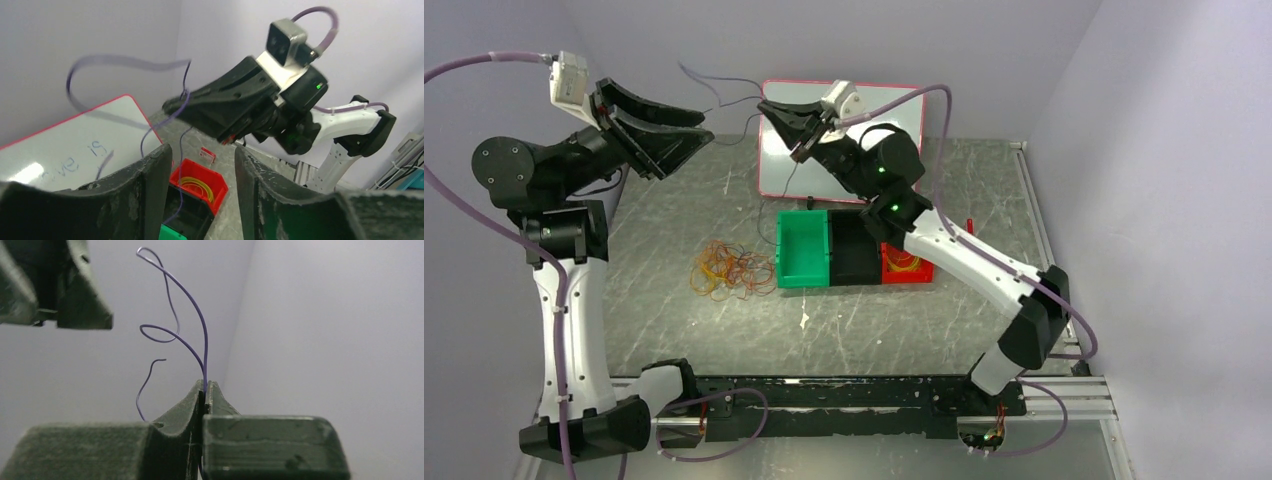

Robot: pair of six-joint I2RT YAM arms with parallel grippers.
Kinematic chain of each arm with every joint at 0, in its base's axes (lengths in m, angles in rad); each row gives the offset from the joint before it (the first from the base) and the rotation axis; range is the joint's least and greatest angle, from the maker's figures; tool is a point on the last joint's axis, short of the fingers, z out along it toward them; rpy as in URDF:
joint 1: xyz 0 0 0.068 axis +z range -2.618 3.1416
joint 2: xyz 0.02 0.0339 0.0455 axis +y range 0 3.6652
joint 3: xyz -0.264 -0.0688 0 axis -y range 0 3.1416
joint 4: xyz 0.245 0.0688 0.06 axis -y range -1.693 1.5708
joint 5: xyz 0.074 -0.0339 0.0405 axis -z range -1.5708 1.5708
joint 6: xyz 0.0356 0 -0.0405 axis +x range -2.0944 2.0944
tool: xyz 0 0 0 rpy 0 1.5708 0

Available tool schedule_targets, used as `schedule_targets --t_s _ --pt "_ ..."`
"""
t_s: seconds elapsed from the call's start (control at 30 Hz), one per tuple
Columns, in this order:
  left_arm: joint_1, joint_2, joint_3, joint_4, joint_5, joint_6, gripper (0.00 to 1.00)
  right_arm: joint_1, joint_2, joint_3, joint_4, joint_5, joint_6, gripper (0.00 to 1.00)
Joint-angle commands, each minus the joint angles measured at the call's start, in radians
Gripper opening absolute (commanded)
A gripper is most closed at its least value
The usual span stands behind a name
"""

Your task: Untangle the cables

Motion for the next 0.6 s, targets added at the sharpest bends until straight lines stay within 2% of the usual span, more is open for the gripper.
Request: schedule_targets --t_s 0.0,0.13,0.33,0.57 --pt "-0.001 -0.035 -0.047 -0.128 -0.055 0.107 0.65 -0.007 -0.058 0.036 -0.226 0.223 -0.118 0.0" --pt "-0.001 -0.067 -0.098 -0.214 -0.093 0.174 0.68 -0.028 -0.099 0.033 -0.341 0.361 -0.165 0.0" --pt "-0.001 -0.113 -0.177 -0.453 -0.224 0.332 0.69 -0.078 -0.194 -0.069 -0.405 0.448 -0.151 0.0" --pt "-0.001 -0.195 -0.379 -0.501 -0.339 0.371 0.68 -0.171 -0.283 -0.195 -0.447 0.48 -0.1 0.0"
